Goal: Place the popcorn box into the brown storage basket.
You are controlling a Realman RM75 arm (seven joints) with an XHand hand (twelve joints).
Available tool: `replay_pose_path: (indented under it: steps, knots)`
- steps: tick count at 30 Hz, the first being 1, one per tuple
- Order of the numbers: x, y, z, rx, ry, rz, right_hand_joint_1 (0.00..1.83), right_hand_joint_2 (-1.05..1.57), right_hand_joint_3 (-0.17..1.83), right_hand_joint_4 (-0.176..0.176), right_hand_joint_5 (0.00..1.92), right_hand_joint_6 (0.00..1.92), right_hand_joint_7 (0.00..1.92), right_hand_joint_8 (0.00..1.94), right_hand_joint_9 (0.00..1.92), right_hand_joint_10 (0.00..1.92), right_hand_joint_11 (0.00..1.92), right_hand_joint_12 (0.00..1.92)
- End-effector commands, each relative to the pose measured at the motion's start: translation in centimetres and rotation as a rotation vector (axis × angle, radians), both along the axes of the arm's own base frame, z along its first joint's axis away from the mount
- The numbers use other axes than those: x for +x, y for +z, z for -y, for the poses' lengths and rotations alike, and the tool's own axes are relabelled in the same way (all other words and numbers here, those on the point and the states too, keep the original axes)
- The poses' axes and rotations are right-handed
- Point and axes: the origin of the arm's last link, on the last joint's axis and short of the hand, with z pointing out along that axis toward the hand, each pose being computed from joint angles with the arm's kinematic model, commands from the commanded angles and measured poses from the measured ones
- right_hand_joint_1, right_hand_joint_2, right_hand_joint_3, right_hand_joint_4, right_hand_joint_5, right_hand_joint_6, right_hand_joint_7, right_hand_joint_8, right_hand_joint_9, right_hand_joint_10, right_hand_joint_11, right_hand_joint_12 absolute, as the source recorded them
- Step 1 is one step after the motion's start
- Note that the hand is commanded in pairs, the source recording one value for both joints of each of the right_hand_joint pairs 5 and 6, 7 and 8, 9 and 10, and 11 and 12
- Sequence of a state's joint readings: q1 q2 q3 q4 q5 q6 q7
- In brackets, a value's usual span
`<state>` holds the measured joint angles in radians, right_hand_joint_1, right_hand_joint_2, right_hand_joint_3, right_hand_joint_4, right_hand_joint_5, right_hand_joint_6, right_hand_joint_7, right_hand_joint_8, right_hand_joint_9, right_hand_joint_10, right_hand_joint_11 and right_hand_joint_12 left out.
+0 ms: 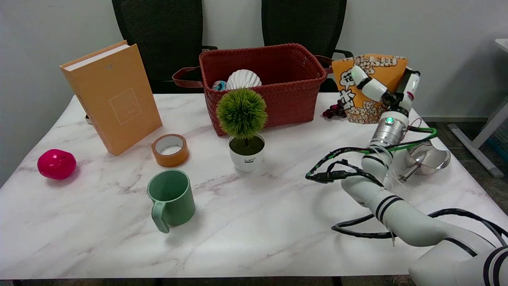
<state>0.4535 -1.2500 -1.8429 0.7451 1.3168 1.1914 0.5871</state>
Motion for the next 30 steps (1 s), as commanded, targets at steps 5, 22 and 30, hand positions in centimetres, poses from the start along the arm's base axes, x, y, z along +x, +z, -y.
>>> replay_pose_path:
  steps: [5, 22, 30]
  knots:
    - [7.5, -3.8, 6.7, 0.230, 0.017, -0.140, 1.13, 0.32, 0.58, 0.000, 1.14, 1.14, 1.77, 1.77, 1.25, 1.25, 1.62, 1.62]
    - [14.4, -9.1, 15.5, 0.376, -0.077, -0.203, 1.13, 0.27, 0.71, 0.000, 1.11, 1.11, 1.73, 1.73, 1.21, 1.21, 1.54, 1.54]
    - [17.3, -10.9, 18.3, 0.394, -0.170, -0.249, 1.12, 0.23, 0.76, 0.000, 1.13, 1.13, 1.72, 1.72, 1.22, 1.22, 1.51, 1.51]
